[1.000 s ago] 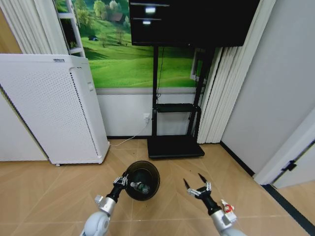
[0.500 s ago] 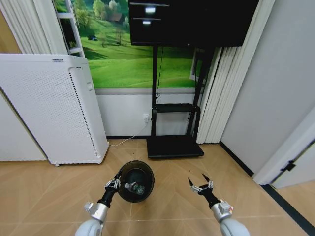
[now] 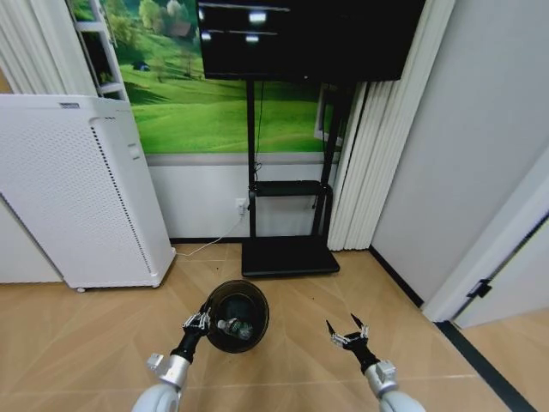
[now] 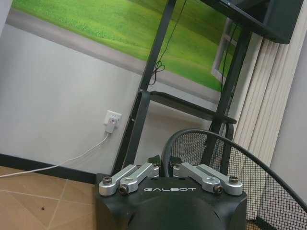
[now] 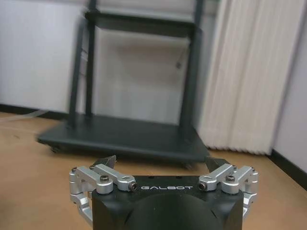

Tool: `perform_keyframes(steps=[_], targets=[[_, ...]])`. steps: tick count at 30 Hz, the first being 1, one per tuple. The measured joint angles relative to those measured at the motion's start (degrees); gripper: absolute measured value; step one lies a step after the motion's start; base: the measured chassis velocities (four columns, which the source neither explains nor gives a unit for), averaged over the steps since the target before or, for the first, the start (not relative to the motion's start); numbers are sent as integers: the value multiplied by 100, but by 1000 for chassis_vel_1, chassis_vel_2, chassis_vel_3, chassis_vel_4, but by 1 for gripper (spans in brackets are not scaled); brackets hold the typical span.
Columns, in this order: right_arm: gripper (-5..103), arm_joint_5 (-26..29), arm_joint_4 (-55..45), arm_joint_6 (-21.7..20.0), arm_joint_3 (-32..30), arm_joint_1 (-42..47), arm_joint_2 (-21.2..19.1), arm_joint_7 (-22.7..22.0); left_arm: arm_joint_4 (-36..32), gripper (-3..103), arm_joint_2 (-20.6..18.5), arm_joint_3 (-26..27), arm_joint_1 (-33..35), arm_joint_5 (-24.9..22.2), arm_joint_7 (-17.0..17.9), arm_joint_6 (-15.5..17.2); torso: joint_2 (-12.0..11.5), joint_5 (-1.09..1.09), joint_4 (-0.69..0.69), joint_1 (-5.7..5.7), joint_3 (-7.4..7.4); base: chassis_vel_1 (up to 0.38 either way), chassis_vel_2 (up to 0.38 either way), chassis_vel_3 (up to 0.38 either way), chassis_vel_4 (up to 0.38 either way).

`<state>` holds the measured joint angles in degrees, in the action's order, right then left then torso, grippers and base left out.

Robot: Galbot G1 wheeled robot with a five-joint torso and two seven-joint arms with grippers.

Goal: Pick up the trash bin and place the garbage on the floor into it.

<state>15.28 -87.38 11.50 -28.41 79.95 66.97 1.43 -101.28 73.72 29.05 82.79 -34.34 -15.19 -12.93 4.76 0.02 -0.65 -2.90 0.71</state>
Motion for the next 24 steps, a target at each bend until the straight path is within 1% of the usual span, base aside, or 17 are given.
perform_keyframes(steps=[1, 2, 3, 4, 5, 6, 7, 8, 12, 13, 16, 18, 19, 21, 22, 23, 24], targets=[[100, 77, 119, -272, 59, -97, 53, -219, -1, 7, 12, 60, 27, -5, 6, 1, 0, -2, 0, 0, 0, -172, -226, 252, 112], [100, 77, 119, -272, 59, -97, 53, -219, -1, 7, 12, 60, 27, -5, 6, 1, 0, -2, 0, 0, 0, -172, -226, 252, 112], [100, 164, 226, -599, 108, -172, 111, -384, -20, 7, 21, 137, 53, -20, 24, 1, 0, -4, -2, 0, 0, -51, -136, 124, 112], [100, 213, 263, -753, 126, -200, 130, -426, -29, 7, 22, 182, 67, -34, 31, 0, -1, -4, -1, 0, 0, -51, -136, 124, 14], [100, 315, 324, -1041, 165, -244, 154, -483, -37, 7, 22, 244, 90, -57, 42, 0, 0, -3, 2, 0, 0, -5, -35, 51, 37], [100, 315, 324, -1041, 165, -244, 154, -483, -37, 7, 22, 244, 90, -57, 42, 0, 0, -3, 2, 0, 0, -5, -35, 51, 37], [100, 447, 455, -1381, 240, -308, 201, -571, -42, 7, 9, 348, 132, -87, 43, -1, 0, 0, 2, 0, 0, 71, 35, -15, 37], [100, 490, 550, -1488, 277, -350, 235, -624, -48, 7, -7, 413, 155, -110, 43, -2, 0, -1, 3, 1, 0, 71, 35, -58, -24], [100, 512, 761, -1607, 322, -458, 301, -692, -74, 7, -38, 526, 208, -166, 34, -12, 0, -3, 3, 0, 0, 68, 58, -64, -35], [100, 502, 925, -1614, 336, -541, 338, -720, -84, 7, -49, 579, 241, -201, 23, -15, 0, 1, 2, 1, 0, 74, 35, -28, -50], [100, 449, 1370, -1613, 346, -768, 420, -833, -104, 7, -53, 645, 295, -265, -4, -22, -1, -3, 1, 1, 0, 0, 0, 0, 0], [100, 432, 1489, -1613, 344, -826, 431, -862, -109, 7, -50, 657, 308, -277, -10, -25, 0, -2, 0, 1, 0, 0, 0, 0, 0], [100, 361, 1723, -1610, 333, -932, 454, -927, -119, 7, -41, 671, 328, -296, -20, -29, 0, -2, 1, 1, 0, 0, 0, 0, 0], [100, 249, 2181, -1468, 290, -1136, 504, -1003, -127, 7, -27, 689, 336, -322, -30, -40, 0, -3, -1, 0, 0, 0, 0, 0, 0], [100, 249, 2181, -1468, 290, -1136, 504, -1003, -127, 7, -27, 689, 336, -322, -30, -40, 0, -3, -1, 0, 0, 0, 0, 0, 0], [101, 192, 2366, -1411, 262, -1209, 521, -1023, -128, 7, -20, 692, 337, -330, -34, -43, 0, -3, 1, 0, 0, 0, 0, 0, 0], [100, 142, 2548, -1368, 224, -1266, 530, -1040, -127, 7, -17, 693, 337, -341, -39, -45, -1, -2, 0, 0, 0, 0, 0, 0, 0]])
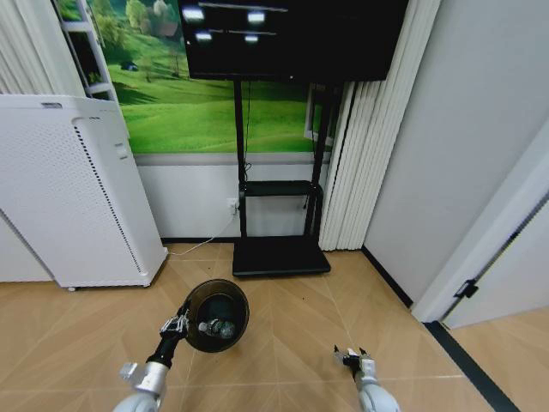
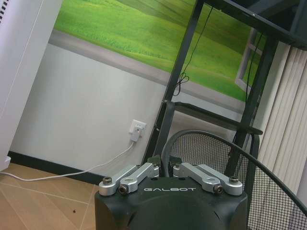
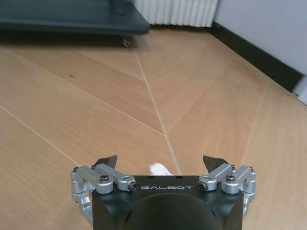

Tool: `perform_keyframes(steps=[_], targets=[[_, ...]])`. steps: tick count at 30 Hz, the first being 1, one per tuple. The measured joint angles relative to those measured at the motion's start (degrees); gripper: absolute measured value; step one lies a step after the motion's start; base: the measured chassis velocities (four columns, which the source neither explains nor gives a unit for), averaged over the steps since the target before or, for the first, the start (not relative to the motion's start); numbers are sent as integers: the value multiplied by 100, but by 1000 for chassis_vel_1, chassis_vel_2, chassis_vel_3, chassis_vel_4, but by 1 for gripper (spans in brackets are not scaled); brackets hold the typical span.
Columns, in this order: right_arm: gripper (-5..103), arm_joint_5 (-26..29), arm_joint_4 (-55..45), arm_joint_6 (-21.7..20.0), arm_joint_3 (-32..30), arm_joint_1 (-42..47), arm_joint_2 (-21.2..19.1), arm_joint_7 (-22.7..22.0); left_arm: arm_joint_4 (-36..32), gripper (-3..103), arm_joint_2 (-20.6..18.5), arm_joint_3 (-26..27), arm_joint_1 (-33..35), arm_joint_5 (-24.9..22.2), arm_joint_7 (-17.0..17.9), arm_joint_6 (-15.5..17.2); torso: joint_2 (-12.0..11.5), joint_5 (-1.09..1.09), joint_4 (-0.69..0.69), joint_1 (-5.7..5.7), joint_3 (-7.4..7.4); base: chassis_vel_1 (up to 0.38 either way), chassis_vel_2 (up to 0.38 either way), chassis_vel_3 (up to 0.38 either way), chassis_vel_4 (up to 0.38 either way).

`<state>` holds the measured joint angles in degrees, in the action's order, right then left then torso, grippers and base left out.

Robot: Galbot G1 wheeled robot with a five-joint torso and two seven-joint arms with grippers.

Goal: Pick up the trash bin and place the garbage on the floor into it.

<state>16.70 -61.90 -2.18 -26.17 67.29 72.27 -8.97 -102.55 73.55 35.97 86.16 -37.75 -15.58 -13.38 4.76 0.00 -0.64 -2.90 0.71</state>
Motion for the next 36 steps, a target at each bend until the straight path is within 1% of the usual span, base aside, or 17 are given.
perform_keyframes(steps=[7, 10, 11, 13, 14, 16, 17, 19, 21, 22, 25, 26, 29, 33, 34, 35, 36], targets=[[97, -143, 578, 157, -152, -138, -8, -54, 0, 7, 0, -7, 6, -31, -32, -14, 0, -1, 0, 0, 0, 0, 0, 0, 0], [87, -223, 663, 179, -227, -62, -77, -57, 3, 7, -7, -14, -4, -40, -32, -15, 0, 0, 0, 0, 0, 0, 0, 0, 0], [87, -223, 663, 179, -227, -62, -77, -57, 3, 7, -7, -14, -4, -40, -32, -15, 0, 0, 0, 0, 0, 0, 0, 0, 0], [78, -238, 650, 177, -254, 41, -108, -18, 13, 7, -13, -16, -17, -42, -27, -15, 0, 0, -1, 0, 0, 0, 0, 0, 0], [78, -238, 650, 177, -254, 41, -108, -18, 13, 7, -13, -16, -17, -42, -27, -15, 0, 0, -1, 0, 0, 0, 0, 0, 0], [67, -270, 609, 170, -270, 131, -108, 42, 22, 7, -13, -24, -32, -44, -16, -15, 0, -1, 0, 0, 0, 0, 0, 0, 0], [67, -270, 609, 170, -270, 131, -108, 42, 22, 7, -13, -24, -32, -44, -16, -15, 0, -1, 0, 0, 0, 0, 0, 0, 0], [56, -281, 575, 168, -271, 187, -88, 72, 24, 7, -5, -35, -43, -43, -5, -16, 0, -1, 0, 0, 0, 0, 0, 0, 0], [50, -282, 550, 168, -271, 198, -82, 76, 23, 7, -4, -39, -45, -43, 1, -15, 0, -1, 0, 0, 0, 0, 0, 0, 0], [50, -282, 550, 168, -271, 198, -82, 76, 23, 7, -4, -39, -45, -43, 1, -15, 0, -1, 0, 0, 0, 0, 0, 0, 0], [34, -216, 349, 168, -300, 282, -112, 76, 16, 7, -11, -71, -48, -32, 5, -15, 0, -1, 1, 0, 0, 0, 0, 0, 0], [34, -216, 349, 168, -300, 282, -112, 76, 16, 7, -11, -71, -48, -32, 5, -15, 0, -1, 1, 0, 0, 0, 0, 0, 0], [24, -145, 93, 168, -382, 423, -189, 80, 16, 7, -27, -126, -87, -26, 17, -16, 0, 0, 0, 0, 0, 0, 0, 0, 0], [21, -26, -137, 181, -451, 549, -211, 94, 18, 7, -57, -196, -118, -15, 33, -15, 0, -1, 0, 0, 0, 0, 0, 0, 0], [21, 172, -427, 366, -509, 682, -211, 183, 43, 7, -88, -281, -156, 29, 45, -16, 0, -2, -2, 0, 0, 0, 0, 0, 0], [21, 172, -427, 366, -509, 682, -211, 183, 43, 7, -88, -281, -156, 29, 45, -16, 0, -2, -2, 0, 0, 0, 0, 0, 0], [21, 326, -751, 554, -569, 830, -212, 328, 79, 7, -109, -360, -198, 87, 54, -16, 0, -1, 2, 0, -1, 0, 0, 0, 0]])
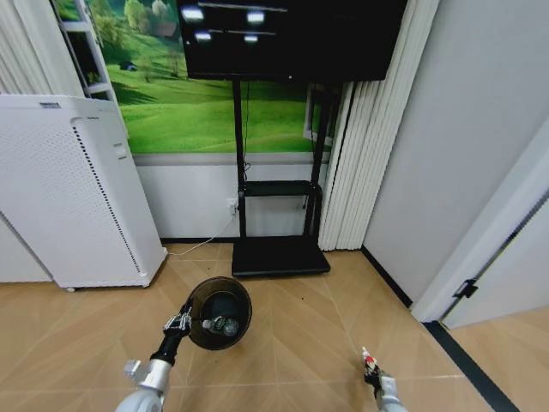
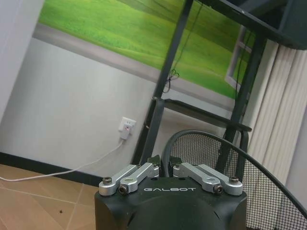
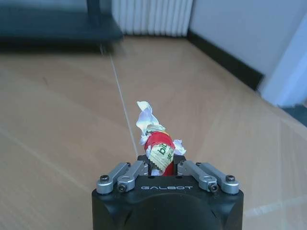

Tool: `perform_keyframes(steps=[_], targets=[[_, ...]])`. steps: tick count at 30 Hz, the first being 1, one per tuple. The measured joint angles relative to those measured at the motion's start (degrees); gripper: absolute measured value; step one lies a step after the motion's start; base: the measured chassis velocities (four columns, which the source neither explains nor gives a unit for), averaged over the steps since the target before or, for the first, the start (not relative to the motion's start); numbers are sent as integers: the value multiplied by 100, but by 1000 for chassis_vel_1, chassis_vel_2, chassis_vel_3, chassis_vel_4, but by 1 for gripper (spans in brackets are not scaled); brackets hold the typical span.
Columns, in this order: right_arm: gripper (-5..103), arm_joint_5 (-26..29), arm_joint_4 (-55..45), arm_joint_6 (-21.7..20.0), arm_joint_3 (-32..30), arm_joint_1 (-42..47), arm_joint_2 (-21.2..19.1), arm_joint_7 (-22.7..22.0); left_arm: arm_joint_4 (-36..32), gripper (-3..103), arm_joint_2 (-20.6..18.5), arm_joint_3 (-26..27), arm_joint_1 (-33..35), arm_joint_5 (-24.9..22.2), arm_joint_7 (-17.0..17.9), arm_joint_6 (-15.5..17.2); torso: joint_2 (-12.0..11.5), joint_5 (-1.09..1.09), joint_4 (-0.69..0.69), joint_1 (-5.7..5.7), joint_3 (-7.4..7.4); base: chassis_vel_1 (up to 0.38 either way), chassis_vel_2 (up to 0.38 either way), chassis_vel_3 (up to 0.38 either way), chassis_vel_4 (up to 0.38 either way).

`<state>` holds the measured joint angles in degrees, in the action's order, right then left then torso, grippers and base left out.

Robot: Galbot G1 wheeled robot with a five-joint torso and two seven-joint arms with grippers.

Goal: Pick up the trash bin and place the garbage on the floor into it.

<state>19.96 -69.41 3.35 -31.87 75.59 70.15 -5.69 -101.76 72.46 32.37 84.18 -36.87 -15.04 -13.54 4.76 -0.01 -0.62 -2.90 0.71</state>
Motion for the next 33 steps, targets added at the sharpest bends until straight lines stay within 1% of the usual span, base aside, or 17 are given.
perform_keyframes(steps=[2, 4, 6, 8, 10, 11, 12, 13, 14, 16, 17, 18, 22, 24, 26, 31, 33], targets=[[21, 87, -790, 382, -148, 390, -4, 392, 123, 7, -60, -206, -133, 175, 6, 8, 0, 1, -2, 0, 0, 0, 0, 0, 0], [21, 74, -991, 470, -188, 486, -2, 487, 166, 7, -74, -268, -176, 228, 9, 14, 0, 0, -2, 0, 0, 0, 0, 0, 0], [21, 50, -1915, 772, -385, 966, 46, 870, 384, 7, -116, -566, -444, 452, 31, 61, -1, 2, -4, 0, 0, 0, 0, 0, 0], [21, 46, -2199, 868, -426, 1107, 71, 1001, 443, 7, -120, -658, -522, 489, 50, 69, 0, 1, -3, 0, 0, 0, 0, 0, 0], [21, 48, -3049, 1178, -524, 1557, 121, 1521, 719, 7, -109, -1033, -847, 665, 110, 74, 0, 3, -3, 0, 0, 0, 0, 0, 0], [21, 48, -3049, 1178, -524, 1557, 121, 1521, 719, 7, -109, -1033, -847, 665, 110, 74, 0, 3, -3, 0, 0, 0, 0, 0, 0], [21, 44, -3377, 1308, -513, 1753, 116, 1749, 828, 7, -80, -1171, -949, 782, 120, 51, 0, 2, -6, 0, 0, 0, 0, 0, 0], [21, 34, -3574, 1386, -470, 1862, 96, 1878, 878, 7, -58, -1253, -989, 863, 119, 40, 0, 2, -4, 0, 0, 0, 0, 0, 0], [21, 34, -3574, 1386, -470, 1862, 96, 1878, 878, 7, -58, -1253, -989, 863, 119, 40, 0, 2, -4, 0, 0, 0, 0, 0, 0], [21, -65, -3971, 1593, -305, 2129, 29, 2152, 951, 7, -10, -1465, -1035, 1056, 106, 43, 0, 0, 1, 0, 0, 0, 0, 0, 0], [21, -65, -3971, 1593, -305, 2129, 29, 2152, 951, 7, -10, -1465, -1035, 1056, 106, 43, 0, 0, 1, 0, 0, 0, 0, 0, 0], [21, -208, -4151, 1750, -215, 2270, 21, 2295, 1030, 7, 35, -1622, -1113, 1161, 105, 47, 0, 0, 2, 0, 0, 0, 0, 0, 0], [21, -510, -4482, 2043, -81, 2581, 72, 2626, 1275, 7, 246, -1992, -1361, 1357, 107, 48, 0, 1, -6, 0, 0, 0, 0, 0, 0], [21, -585, -4552, 2104, -35, 2634, 77, 2720, 1331, 7, 321, -2104, -1411, 1404, 107, 43, 0, 2, -5, 0, 0, 0, 0, 0, 0], [21, -813, -4639, 2235, 150, 2695, 51, 2908, 1404, 7, 462, -2393, -1466, 1564, 97, 10, 0, 1, -3, 0, 0, 0, 0, 0, 0], [21, -1039, -4587, 2277, 398, 2677, 21, 2941, 1389, 7, 492, -2632, -1421, 1721, 26, -63, 0, 1, -2, 0, 0, 0, 0, 0, 0], [21, -1206, -4455, 2279, 603, 2620, 20, 2927, 1280, 7, 458, -2714, -1294, 1838, -139, -125, 0, 0, -2, 0, 0, 0, 0, 0, 0]])
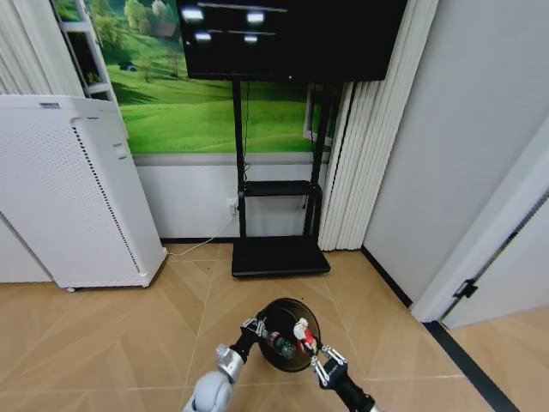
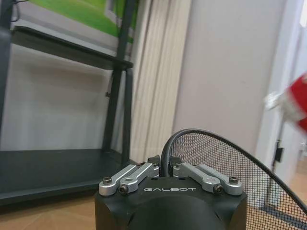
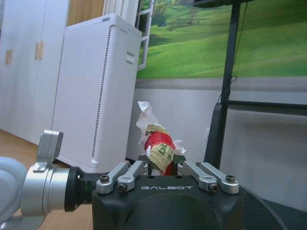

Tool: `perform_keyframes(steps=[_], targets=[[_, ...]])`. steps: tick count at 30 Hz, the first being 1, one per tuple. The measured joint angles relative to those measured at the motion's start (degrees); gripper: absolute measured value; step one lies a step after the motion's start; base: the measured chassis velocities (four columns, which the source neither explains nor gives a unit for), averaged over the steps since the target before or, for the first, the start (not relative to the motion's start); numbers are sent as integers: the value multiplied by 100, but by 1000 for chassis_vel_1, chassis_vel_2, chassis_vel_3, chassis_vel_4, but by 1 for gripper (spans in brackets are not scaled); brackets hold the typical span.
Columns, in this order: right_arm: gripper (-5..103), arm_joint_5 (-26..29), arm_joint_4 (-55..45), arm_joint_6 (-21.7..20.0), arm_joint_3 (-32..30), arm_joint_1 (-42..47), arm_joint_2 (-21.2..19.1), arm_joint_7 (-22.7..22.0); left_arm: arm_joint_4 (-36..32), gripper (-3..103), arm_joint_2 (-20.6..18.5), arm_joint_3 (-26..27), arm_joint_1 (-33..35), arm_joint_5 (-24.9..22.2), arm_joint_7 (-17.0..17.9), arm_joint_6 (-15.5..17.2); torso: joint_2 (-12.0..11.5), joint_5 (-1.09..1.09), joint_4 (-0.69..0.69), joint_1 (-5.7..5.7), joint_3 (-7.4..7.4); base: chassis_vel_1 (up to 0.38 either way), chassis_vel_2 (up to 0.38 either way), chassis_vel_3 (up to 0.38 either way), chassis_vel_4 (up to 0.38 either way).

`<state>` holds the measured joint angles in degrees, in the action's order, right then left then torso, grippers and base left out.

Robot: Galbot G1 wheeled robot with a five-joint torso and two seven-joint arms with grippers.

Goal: Pick up the trash bin and place the garbage on the floor into it.

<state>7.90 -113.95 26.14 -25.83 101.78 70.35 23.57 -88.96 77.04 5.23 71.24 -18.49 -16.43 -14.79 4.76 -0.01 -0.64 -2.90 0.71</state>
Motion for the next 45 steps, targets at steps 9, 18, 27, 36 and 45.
perform_keyframes(steps=[9, 18, 27, 36, 45], targets=[[21, -153, 223, 1, 197, -107, 10, -155, -283, 7, -126, 19, 310, 64, -279, -73, -1, 2, 0, 0, 0, 0, 0, 0, 0], [45, -309, 447, 47, 253, -197, 84, -328, -547, 7, -206, 166, 524, 34, -395, -120, -1, 1, 0, 0, 0, 0, 0, 0, 0], [73, -342, 243, 82, 255, -91, 50, -397, -661, 7, -222, 317, 608, -17, -390, -105, 0, 1, 0, 0, 0, 0, 0, 0, 0], [100, 158, -979, -179, -493, -74, 127, -838, -1185, 7, -198, 1132, 1091, -632, -106, 125, 0, 1, 3, 0, 1, 0, 0, 0, 0], [100, 1010, -937, -558, -1207, -672, 92, -2516, -2376, 7, -530, 2232, 1921, -1616, 428, 250, 1, -1, 3, 0, 1, 0, 0, 0, 0]])
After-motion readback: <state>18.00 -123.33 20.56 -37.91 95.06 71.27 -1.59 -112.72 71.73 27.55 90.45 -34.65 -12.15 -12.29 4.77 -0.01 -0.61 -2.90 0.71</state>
